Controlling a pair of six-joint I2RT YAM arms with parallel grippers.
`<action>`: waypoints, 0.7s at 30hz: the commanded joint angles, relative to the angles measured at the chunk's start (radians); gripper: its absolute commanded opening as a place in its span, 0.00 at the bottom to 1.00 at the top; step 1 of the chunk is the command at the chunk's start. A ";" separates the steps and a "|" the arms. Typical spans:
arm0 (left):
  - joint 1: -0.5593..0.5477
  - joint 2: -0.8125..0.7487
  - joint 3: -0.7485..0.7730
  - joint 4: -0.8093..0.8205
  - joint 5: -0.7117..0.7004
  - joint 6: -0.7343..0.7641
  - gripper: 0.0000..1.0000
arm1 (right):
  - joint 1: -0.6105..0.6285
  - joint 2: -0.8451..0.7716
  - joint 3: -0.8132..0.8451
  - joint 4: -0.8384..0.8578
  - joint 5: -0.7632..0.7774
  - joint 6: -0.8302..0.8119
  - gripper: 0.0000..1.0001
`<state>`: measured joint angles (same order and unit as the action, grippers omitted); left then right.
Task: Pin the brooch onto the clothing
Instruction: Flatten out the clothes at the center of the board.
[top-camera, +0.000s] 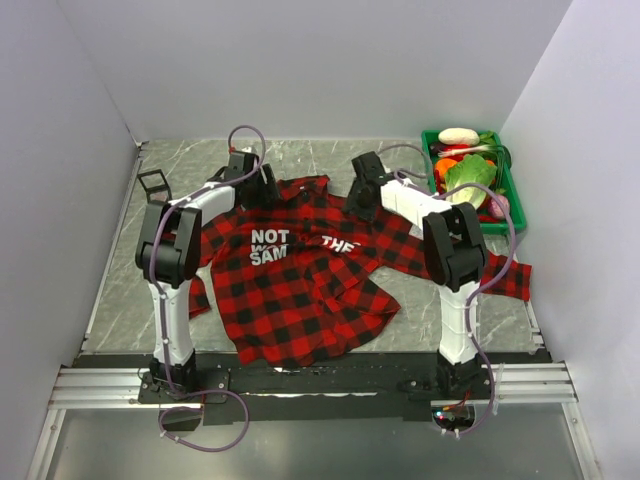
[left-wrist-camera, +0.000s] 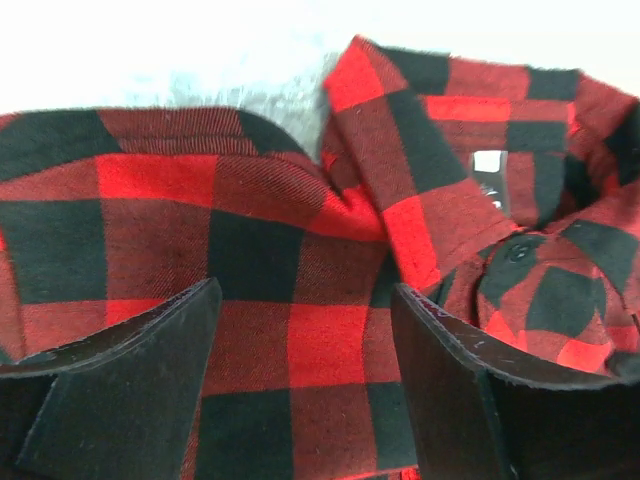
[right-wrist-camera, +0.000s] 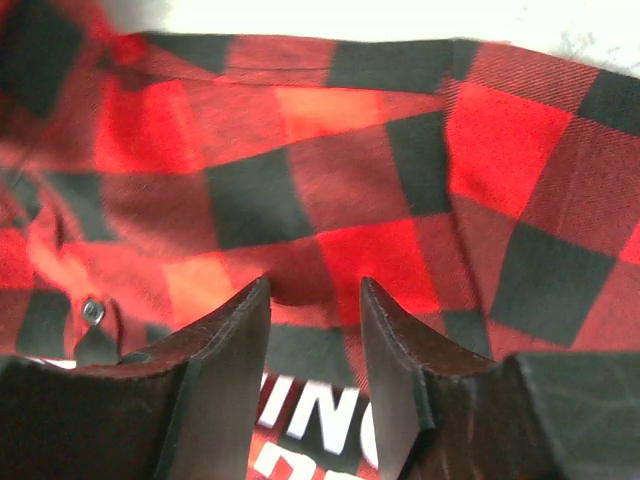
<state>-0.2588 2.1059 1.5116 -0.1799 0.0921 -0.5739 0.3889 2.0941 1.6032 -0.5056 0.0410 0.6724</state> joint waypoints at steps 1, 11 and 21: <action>0.006 0.034 0.059 -0.007 0.073 -0.032 0.74 | -0.070 0.035 0.041 0.009 -0.138 0.095 0.46; 0.007 0.153 0.160 0.000 0.133 -0.089 0.74 | -0.116 0.167 0.167 -0.100 -0.141 0.101 0.49; 0.007 0.325 0.384 -0.016 0.176 -0.162 0.72 | -0.183 0.302 0.381 -0.165 -0.171 0.147 0.49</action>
<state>-0.2497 2.3596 1.8252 -0.1730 0.2447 -0.6945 0.2401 2.3260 1.8915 -0.6361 -0.1455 0.7902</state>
